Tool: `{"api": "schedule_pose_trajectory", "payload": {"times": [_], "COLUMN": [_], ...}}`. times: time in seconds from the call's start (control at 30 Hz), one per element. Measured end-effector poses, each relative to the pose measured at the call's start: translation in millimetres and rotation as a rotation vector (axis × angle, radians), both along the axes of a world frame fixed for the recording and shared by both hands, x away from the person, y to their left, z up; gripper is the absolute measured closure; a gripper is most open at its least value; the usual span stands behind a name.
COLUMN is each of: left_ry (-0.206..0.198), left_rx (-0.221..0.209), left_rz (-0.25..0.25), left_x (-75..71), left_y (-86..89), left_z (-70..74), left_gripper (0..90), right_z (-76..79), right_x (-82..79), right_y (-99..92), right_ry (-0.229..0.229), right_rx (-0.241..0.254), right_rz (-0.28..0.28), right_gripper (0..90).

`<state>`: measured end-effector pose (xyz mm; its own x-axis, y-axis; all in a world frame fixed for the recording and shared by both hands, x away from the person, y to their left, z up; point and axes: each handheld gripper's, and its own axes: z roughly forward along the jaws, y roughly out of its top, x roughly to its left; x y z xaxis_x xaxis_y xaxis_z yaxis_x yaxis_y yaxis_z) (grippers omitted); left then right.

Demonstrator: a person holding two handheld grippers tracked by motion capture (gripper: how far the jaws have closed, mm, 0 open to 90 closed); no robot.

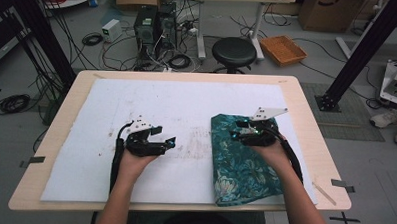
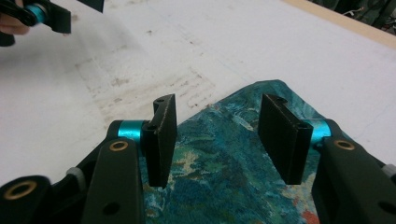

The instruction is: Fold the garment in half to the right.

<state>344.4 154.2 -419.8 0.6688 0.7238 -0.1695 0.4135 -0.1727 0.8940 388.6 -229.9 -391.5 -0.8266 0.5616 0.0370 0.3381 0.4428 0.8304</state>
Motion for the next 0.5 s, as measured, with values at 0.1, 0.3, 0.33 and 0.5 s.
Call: {"api": "schedule_pose_trajectory", "payload": {"times": [0.1,0.3,0.33,0.5], "left_ry": [-0.006,-0.003,-0.004,-0.002], "left_rx": [-0.001,0.001,0.000,-0.003], "left_rz": [-0.002,0.001,0.002,0.002], "left_x": [-1.1,0.3,0.2,1.2], "left_y": [-0.8,0.1,0.3,2.7], "left_z": [1.5,0.4,0.4,0.1], "left_gripper": [27.4,27.4,27.4,27.4], "right_z": [-4.5,-12.1,-16.4,-47.6], "right_x": [7.7,48.6,56.4,83.8], "right_y": [14.1,39.1,41.9,47.4], "right_ry": [0.012,0.035,0.048,0.145], "right_rx": [-0.039,-0.036,-0.035,-0.070], "right_rz": [0.016,-0.015,-0.030,-0.072], "right_gripper": [48.0,54.4,56.6,63.1]}}
